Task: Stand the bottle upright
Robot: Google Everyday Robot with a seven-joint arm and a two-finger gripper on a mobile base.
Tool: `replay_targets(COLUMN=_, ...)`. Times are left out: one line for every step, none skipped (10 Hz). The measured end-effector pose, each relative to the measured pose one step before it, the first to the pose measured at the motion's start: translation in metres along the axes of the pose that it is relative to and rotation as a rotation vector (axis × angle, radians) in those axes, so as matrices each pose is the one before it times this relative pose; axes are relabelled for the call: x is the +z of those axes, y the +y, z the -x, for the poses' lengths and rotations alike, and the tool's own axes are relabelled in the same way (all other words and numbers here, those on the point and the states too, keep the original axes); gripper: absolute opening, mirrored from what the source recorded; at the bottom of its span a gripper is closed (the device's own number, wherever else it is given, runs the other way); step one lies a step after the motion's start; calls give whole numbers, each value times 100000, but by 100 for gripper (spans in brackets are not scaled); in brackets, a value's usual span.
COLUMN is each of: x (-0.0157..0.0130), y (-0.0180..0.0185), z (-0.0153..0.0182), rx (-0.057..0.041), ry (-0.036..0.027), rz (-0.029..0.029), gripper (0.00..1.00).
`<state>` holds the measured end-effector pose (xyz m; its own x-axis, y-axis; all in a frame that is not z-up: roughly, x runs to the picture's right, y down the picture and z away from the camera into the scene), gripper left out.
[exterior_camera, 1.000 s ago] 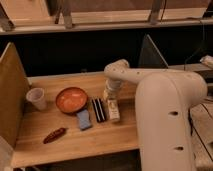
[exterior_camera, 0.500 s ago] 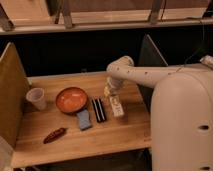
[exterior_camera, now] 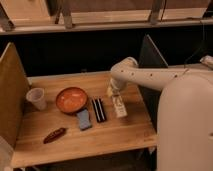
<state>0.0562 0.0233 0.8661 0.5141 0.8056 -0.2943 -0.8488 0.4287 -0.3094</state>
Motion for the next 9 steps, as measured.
replay_targets(x=1, y=-31, z=8, rx=-75, ry=-52, rz=-102, gripper=0)
replay_targets(x=-35, y=-174, z=91, rx=82, ry=-720, rz=-312, gripper=0)
replay_targets(x=5, y=-80, z=28, rx=26, ry=-469, rz=-114, gripper=0)
replay_targets(x=47, y=-75, z=-44, rx=-8, ry=-504, rz=-47, gripper=0)
replay_targets(x=60, y=-14, z=-79, rx=-13, ry=-259, rz=82, gripper=0)
replay_targets(x=61, y=43, z=-68, rx=-15, ry=-121, rz=169, gripper=0)
replay_targets(x=108, y=64, z=-84, rx=-35, ry=28, rz=229, gripper=0)
replay_targets(x=32, y=1, z=-24, rx=-386, ry=-171, rz=149, gripper=0)
replay_targets(x=52, y=66, z=10, rx=-48, ry=-104, rz=261, gripper=0)
